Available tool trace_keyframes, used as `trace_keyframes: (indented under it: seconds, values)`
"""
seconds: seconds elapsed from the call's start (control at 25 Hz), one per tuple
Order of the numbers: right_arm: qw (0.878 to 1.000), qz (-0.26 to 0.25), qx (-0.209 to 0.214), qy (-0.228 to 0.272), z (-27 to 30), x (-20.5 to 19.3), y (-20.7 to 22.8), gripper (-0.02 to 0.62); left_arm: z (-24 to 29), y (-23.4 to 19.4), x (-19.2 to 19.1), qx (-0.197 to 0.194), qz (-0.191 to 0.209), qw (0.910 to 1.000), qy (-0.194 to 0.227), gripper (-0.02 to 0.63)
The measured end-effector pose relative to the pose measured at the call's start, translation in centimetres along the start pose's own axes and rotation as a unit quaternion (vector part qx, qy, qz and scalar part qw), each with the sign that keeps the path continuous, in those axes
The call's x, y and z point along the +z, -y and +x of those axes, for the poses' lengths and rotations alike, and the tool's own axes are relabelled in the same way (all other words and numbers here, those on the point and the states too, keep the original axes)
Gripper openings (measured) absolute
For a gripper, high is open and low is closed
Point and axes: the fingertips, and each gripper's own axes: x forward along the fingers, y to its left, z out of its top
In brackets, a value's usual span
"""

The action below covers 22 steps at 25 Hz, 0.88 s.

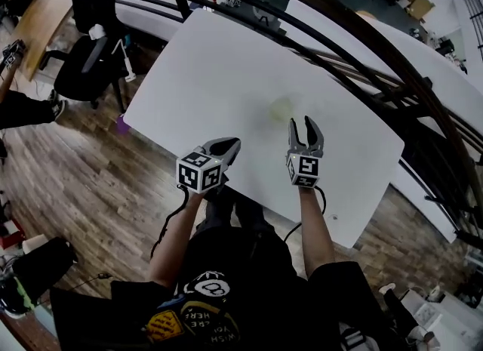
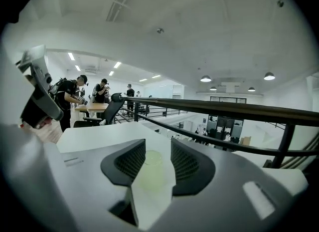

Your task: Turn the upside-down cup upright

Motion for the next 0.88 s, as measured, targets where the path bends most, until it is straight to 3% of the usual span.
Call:
trace_keyframes:
  seconds: [0.16, 0.32, 0.56, 0.88]
  values:
    - [0.999, 0.028, -0.026, 0.01, -6.7, 2.1, 1.1, 0.059, -1.1, 1.8, 0.0, 0.002, 0.021, 0.9998, 0.006, 0.0]
    - [0.997, 0.063, -0.048, 0.006, -12.2, 2.9, 2.0, 0.003, -2.1, 4.3, 0.9, 0.002, 0.045, 0.9986, 0.026, -0.002]
    - [0.985, 0.152, -0.069, -0.033, -18.2, 2.1, 0.9, 0.0, -3.8, 6.9, 0.3, 0.006, 0.093, 0.9953, 0.026, -0.001]
    - [0.987, 0.154, -0.053, -0.015, -21.6, 3.7, 0.0, 0.0, -5.2, 9.0, 0.5, 0.004, 0.105, 0.9939, 0.032, -0.002]
